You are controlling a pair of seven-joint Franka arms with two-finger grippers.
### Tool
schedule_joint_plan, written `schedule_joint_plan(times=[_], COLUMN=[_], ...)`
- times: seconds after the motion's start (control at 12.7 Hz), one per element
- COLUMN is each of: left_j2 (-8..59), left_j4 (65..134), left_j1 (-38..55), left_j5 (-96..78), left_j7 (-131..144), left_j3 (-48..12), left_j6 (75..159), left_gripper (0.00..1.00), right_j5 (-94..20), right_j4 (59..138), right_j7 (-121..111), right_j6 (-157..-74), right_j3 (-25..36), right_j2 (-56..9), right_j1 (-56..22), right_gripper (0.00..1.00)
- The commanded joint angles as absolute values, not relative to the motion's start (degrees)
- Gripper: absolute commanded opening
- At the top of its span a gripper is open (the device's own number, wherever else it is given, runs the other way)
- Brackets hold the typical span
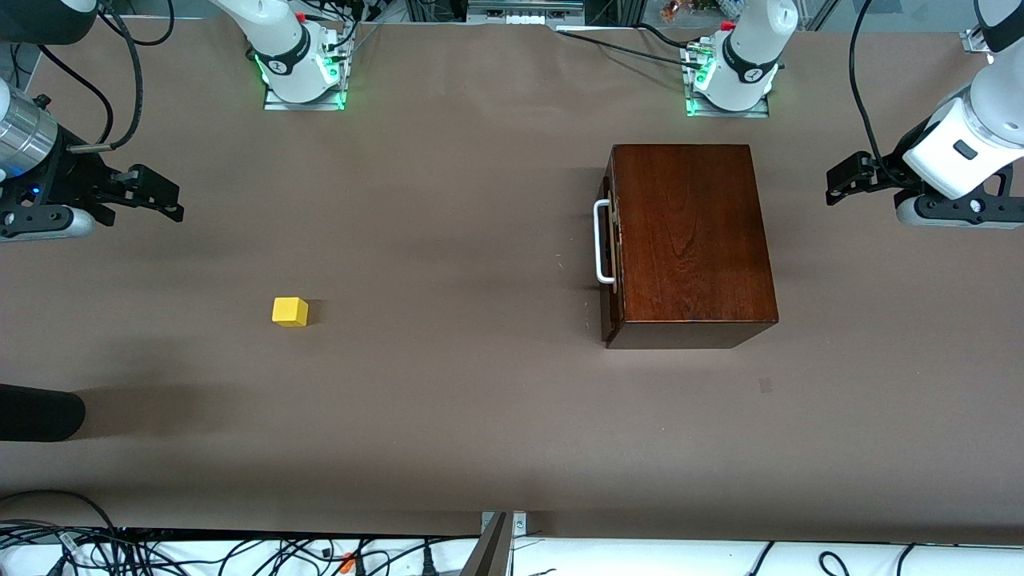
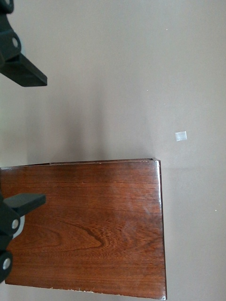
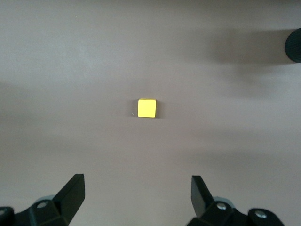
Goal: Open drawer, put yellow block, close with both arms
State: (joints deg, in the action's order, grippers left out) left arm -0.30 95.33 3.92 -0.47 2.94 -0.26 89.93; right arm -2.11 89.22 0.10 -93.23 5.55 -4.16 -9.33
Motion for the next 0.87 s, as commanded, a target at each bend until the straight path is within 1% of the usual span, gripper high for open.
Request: schedule_joint_plan(times=[0.0, 0.24, 0.32, 0.47, 0.55, 0.63, 0.79], left_j2=[0.7, 2.0, 2.9, 6.7, 8.8, 11.5, 16.8], left_j4=[93.1, 93.1, 92.6, 90.1, 88.9, 87.0, 82.4], left_j1=[4.9, 5.0, 5.1, 5.1, 5.2, 6.3, 11.3], left_j5=[-1.1, -1.1, -1.0, -0.4, -0.5, -0.5, -0.3], left_j7=[4.0, 11.2, 15.4, 24.5, 29.2, 33.6, 40.7], left_j3=[-0.6, -6.0, -8.9, -14.9, -16.9, -18.4, -18.5], left_j6=[88.4, 88.5, 88.6, 88.9, 89.3, 89.8, 89.9], left_gripper=[1.0, 1.0, 1.0, 1.0, 1.0, 1.0, 1.0], right_j5=[-2.3, -2.3, -2.4, -2.5, -2.5, -2.5, -2.4], right_j4=[88.3, 88.2, 88.2, 88.2, 88.1, 88.2, 88.1], right_j7=[-0.2, -0.2, -0.1, -0.2, -0.3, -0.3, -0.3], right_j6=[-92.5, -92.8, -93.0, -93.5, -93.7, -93.8, -95.3], right_j3=[5.3, 5.3, 5.3, 5.3, 5.3, 5.2, 4.9], right_j2=[-4.4, -4.3, -4.3, -4.8, -4.9, -4.9, -6.4], right_j1=[-9.0, -9.0, -9.0, -9.1, -9.1, -9.2, -9.4], right_gripper=[1.0, 1.0, 1.0, 1.0, 1.0, 1.0, 1.0])
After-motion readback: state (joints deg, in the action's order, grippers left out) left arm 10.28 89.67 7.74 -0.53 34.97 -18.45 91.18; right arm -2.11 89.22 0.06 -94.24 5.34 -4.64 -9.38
